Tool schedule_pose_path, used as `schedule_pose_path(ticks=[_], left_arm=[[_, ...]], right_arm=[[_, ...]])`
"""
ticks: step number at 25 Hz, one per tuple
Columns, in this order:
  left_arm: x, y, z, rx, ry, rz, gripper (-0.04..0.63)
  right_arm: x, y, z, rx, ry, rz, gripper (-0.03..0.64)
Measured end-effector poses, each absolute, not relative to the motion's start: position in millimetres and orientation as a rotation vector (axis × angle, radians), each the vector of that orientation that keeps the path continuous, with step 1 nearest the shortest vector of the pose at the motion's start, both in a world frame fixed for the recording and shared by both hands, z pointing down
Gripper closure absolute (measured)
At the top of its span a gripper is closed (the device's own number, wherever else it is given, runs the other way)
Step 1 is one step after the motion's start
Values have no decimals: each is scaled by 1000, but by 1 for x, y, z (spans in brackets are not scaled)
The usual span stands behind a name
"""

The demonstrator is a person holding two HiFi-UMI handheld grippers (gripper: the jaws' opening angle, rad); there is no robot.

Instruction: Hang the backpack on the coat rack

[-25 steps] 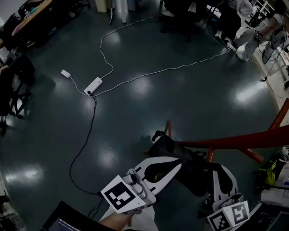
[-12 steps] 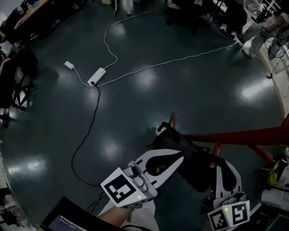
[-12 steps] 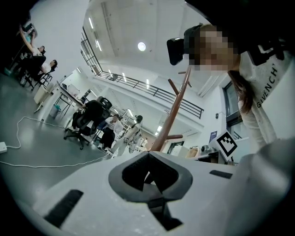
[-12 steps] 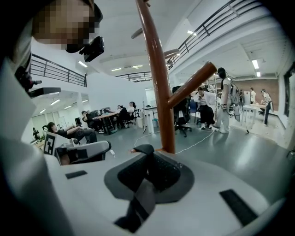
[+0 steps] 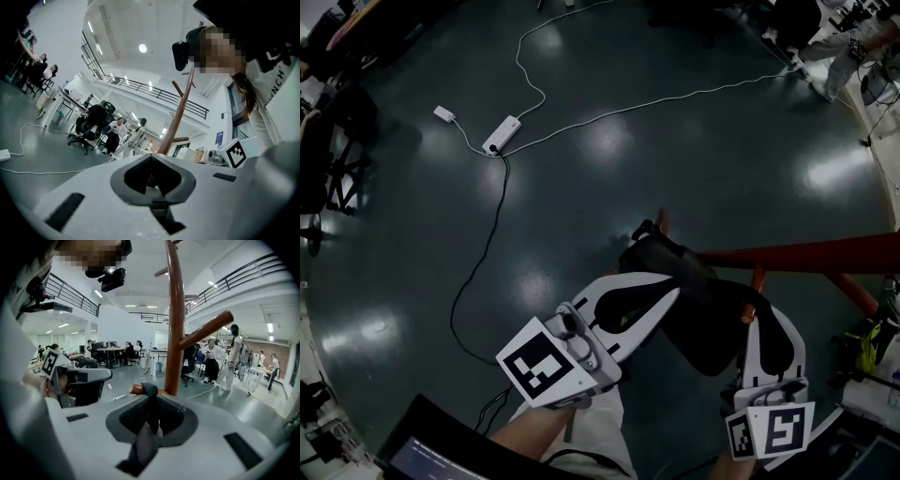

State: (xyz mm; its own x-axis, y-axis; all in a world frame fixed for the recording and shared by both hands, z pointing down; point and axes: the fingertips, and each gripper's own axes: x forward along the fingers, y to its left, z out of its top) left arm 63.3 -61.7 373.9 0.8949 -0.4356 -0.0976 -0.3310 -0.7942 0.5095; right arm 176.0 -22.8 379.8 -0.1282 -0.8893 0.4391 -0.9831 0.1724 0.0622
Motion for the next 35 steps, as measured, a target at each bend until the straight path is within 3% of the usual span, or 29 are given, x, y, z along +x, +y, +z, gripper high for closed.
schedule_pose_path(ticks=[31,33,35], left_arm=[[81,-69,391,2519,-567,-290,586],[78,-71,392,2516,-573,-290,586],[75,-71,393,2514,-576,-291,586]], right_arm=[[189,-34,410,1708,-2102,322,567],[184,-32,414,1689,-2121,366,472],[181,-30,418,1679,-2129,404,435]])
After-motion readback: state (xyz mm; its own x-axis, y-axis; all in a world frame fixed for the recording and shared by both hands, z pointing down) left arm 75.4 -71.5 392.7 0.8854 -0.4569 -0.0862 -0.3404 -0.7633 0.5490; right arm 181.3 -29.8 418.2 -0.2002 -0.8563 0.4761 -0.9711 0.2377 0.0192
